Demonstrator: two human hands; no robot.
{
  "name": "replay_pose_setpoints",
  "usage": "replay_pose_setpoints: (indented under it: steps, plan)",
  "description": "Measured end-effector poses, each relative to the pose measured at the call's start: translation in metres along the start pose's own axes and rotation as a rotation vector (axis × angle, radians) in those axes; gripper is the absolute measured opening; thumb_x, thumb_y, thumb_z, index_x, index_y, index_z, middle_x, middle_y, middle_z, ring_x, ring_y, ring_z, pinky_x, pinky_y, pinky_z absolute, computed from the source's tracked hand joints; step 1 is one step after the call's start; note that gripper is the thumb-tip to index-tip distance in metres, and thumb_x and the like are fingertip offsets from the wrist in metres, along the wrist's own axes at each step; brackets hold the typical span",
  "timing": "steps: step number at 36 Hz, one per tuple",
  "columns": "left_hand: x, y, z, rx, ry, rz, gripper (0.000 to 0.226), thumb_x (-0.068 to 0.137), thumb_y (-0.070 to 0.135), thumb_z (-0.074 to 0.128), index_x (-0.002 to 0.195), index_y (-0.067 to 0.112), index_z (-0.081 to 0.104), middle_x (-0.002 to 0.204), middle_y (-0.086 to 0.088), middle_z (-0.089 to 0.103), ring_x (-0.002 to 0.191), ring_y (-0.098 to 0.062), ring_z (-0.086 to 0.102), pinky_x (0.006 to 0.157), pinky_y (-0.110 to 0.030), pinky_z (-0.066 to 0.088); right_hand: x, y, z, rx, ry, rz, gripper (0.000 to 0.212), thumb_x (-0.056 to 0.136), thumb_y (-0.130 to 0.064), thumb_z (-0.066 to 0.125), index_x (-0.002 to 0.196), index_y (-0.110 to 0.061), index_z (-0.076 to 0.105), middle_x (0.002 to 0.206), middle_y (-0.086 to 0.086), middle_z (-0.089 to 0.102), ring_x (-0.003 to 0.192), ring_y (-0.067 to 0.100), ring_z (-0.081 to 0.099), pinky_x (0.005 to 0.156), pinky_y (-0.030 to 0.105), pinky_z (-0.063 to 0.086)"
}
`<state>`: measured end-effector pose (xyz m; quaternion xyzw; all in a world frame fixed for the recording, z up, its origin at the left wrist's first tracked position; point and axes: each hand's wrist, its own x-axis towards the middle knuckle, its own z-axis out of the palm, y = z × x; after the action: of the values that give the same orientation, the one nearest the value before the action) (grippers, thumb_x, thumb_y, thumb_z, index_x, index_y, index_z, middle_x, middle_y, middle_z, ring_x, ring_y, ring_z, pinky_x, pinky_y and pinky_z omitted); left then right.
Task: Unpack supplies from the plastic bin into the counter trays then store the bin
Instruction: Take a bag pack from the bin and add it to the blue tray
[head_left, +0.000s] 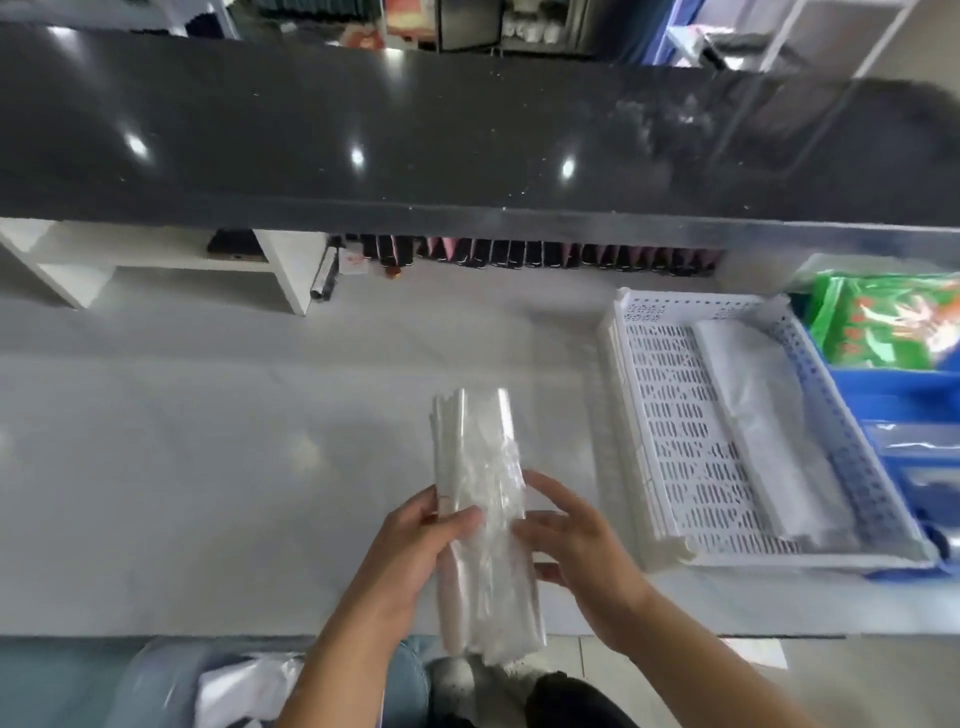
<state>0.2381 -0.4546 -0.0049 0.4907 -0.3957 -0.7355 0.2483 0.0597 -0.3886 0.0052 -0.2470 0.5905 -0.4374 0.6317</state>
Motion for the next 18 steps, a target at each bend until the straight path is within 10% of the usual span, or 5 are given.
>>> replay_pose_setpoints:
  steps: [6, 18]
  plan:
    - [-0.007, 0.009, 0.068, -0.019, -0.34, 0.022, 0.042, 0.078, 0.019, 0.08, 0.119, 0.017, 0.07, 0.116, -0.016, 0.073, 0.104, -0.034, 0.071, 0.079, -0.033, 0.058, -0.066, 0.001, -0.054, 0.233, 0.175, -0.06, 0.049, 0.079, -0.007, 0.076, 0.125, -0.015, 0.063, 0.118, 0.025, 0.067, 0.11, 0.043, 0.064, 0.098, 0.065, 0.046]
    - [-0.052, -0.003, 0.266, 0.012, -0.577, 0.094, 0.044, 0.074, 0.009, 0.076, 0.118, 0.008, 0.068, 0.112, -0.024, 0.071, 0.098, -0.035, 0.07, 0.075, -0.036, 0.058, -0.19, 0.007, -0.194, 0.18, 0.171, -0.258, 0.037, 0.081, -0.011, 0.074, 0.117, -0.005, 0.068, 0.118, 0.027, 0.067, 0.103, 0.037, 0.067, 0.087, 0.049, 0.055]
